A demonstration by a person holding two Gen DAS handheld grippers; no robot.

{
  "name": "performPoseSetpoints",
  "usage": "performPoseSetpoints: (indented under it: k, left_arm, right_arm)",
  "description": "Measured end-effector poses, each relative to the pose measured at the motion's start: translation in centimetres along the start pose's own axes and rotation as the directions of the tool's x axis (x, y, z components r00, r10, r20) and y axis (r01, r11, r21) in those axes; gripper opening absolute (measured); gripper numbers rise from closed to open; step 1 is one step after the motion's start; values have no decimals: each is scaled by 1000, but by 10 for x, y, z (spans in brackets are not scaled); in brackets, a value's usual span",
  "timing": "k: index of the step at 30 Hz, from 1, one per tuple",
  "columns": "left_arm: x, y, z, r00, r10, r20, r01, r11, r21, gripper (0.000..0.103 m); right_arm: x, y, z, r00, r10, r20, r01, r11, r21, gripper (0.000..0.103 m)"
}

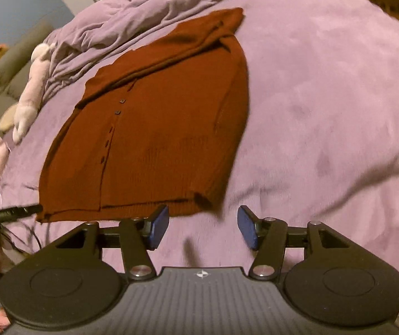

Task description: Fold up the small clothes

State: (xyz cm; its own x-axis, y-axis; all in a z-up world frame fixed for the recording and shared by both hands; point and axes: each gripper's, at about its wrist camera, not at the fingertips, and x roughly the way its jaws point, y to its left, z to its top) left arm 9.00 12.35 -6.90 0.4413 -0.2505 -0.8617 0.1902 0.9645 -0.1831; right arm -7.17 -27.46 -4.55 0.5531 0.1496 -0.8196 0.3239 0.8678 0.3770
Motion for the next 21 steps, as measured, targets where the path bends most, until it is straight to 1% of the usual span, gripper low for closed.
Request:
performPoseSetpoints:
  k: [2,4,7,9,10,11,12,13,14,15,16,17,18,19,20,21]
  left_arm:
    - [-4,-3,-2,1000,3,6,-3,1000,-1,63]
    - [-9,-7,-1,1000,2,25,-2,1000,15,66]
    - [-8,-7,2,1000,4,23,-4,1000,-5,67]
    - [-4,-4,7,1000,-28,6,28,999,-25,75]
    - [0,-2,8,999,-34,-8,34,999,-30,74]
    - [3,-1,9,999,-39,-23,38,999,-33,71]
    - [7,1,11,998,-51,-38,50,998,-36,63]
    - [11,3,12,996,-68,-55,66,997,-46,59]
    - [15,6,13,995,-75,-67,71,996,-60,51]
    - [17,8,14,994,-74,-74,69,995,-70,43]
    - [19,9,16,995,-68,-80,62,995,-73,37]
    - [19,11,18,994,-68,-81,63,996,-71,25]
    - [20,13,20,993,-85,-83,79,994,-71,12]
    - [20,15,23,990,-110,-87,103,991,-80,11]
    - [20,16,25,988,-126,-89,119,989,-84,11]
    - [19,16,26,987,-137,-88,130,988,-80,10]
  right_arm:
    - [0,3,0,1000,24,15,-24,1000,11,54]
    - [0,8,4,998,51,20,-51,999,14,54]
    - [6,11,12,999,47,16,-47,999,4,54]
    - [12,10,17,999,46,4,-47,999,21,54]
    - [16,8,20,999,52,-5,-51,998,37,54]
    - [20,7,22,999,51,-15,-50,997,50,54]
    - [23,7,23,998,51,-23,-50,997,55,54]
    - [26,5,23,998,54,-31,-52,997,58,54]
    - [29,5,23,998,51,-39,-48,997,63,54]
    - [30,4,22,998,49,-46,-46,997,62,53]
    - [32,4,22,998,45,-52,-42,998,55,50]
    - [33,5,22,998,41,-55,-38,998,46,45]
    - [33,6,23,997,44,-56,-42,998,37,39]
    - [34,6,23,997,50,-55,-48,998,32,35]
    - [34,6,23,997,58,-56,-56,998,28,19]
    - [35,5,24,996,68,-58,-67,997,29,7]
